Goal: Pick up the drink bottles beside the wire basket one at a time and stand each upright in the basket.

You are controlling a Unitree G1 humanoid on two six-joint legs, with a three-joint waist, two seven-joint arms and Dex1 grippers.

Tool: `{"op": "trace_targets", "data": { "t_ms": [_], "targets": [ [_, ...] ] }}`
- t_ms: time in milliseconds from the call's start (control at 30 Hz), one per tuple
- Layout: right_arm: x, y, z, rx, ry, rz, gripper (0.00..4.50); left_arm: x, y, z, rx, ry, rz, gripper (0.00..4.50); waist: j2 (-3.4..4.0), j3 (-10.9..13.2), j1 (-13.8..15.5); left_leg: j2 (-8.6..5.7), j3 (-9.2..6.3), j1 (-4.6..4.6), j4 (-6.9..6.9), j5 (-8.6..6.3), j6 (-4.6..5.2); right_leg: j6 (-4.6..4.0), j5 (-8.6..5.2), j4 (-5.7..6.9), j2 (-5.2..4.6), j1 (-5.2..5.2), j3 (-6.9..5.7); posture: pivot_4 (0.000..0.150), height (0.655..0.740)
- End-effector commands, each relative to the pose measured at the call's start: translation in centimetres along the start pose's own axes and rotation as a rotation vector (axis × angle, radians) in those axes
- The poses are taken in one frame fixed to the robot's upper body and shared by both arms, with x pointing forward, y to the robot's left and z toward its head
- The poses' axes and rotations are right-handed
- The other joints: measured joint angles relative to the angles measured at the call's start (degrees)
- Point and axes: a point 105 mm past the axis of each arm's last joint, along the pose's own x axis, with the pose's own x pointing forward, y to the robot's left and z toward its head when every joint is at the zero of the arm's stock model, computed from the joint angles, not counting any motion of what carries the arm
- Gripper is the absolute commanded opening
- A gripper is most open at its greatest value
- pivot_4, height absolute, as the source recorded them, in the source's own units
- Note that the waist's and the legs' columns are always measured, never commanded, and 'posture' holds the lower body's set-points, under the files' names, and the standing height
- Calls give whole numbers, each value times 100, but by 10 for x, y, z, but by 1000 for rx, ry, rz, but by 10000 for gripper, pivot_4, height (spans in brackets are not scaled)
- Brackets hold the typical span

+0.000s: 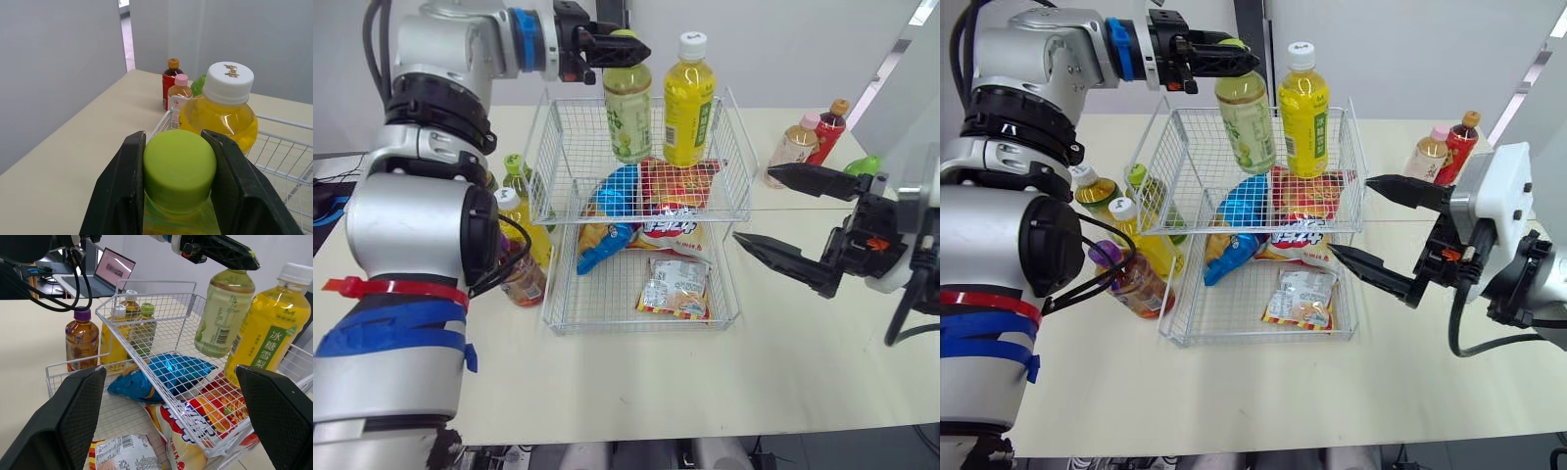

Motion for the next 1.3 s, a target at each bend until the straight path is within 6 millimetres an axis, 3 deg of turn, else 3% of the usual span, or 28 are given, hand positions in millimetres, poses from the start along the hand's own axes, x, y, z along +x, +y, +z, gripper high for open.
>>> {"op": "trace_targets", "data": {
  "t_ms": [33, 67, 400, 600, 833, 1133, 1300],
  "targets": [
    [2, 4, 8, -51, -16, -7, 45000, -2, -2, 20, 29, -59, -3, 13599, 0, 0, 0, -1, 1, 0, 0, 0, 0, 0, 0, 1, -1, 0, 1, 1500, 7400],
    [3, 4, 8, -51, -14, -7, 45000, -2, -2, 19, 27, -55, -3, 13599, 0, 0, -1, -1, 1, 0, 0, 0, 0, 0, 0, 1, 0, 0, 1, 1500, 7400],
    [-10, -8, 0, -40, 1, -19, 45000, -24, 3, 32, 73, -61, 14, 44649, 0, 0, -4, -2, 1, 1, 0, 0, 0, 0, 0, 1, 0, 1, 0, 1500, 7400],
    [-7, -4, 4, -57, -12, -5, 45000, -54, 15, 41, 98, -80, 89, 44649, 1, -1, -46, 2, 0, 5, 0, 0, 0, 0, 0, 8, 4, 1, 1, 1500, 7400],
    [10, -3, 10, -64, -36, 49, 45000, -115, 22, 34, 92, -64, 185, 44649, 4, -2, -90, 5, 3, 9, 1, 0, -1, 0, 0, 16, 4, 0, 6, 1500, 7400],
    [10, -27, 5, -78, -28, 153, 45000, -187, 14, -10, 76, 12, 421, 44649, 4, -3, -80, 6, 3, 14, 13, 1, -1, -1, 0, 30, 3, 0, 11, 1500, 7400],
    [25, -21, 4, -86, -41, 257, 45000, -236, 0, -45, 9, 67, 553, 44649, 9, -5, -87, 11, 0, 19, 13, 1, -1, -2, 0, 36, 4, -1, 13, 1500, 7400]
  ]
}}
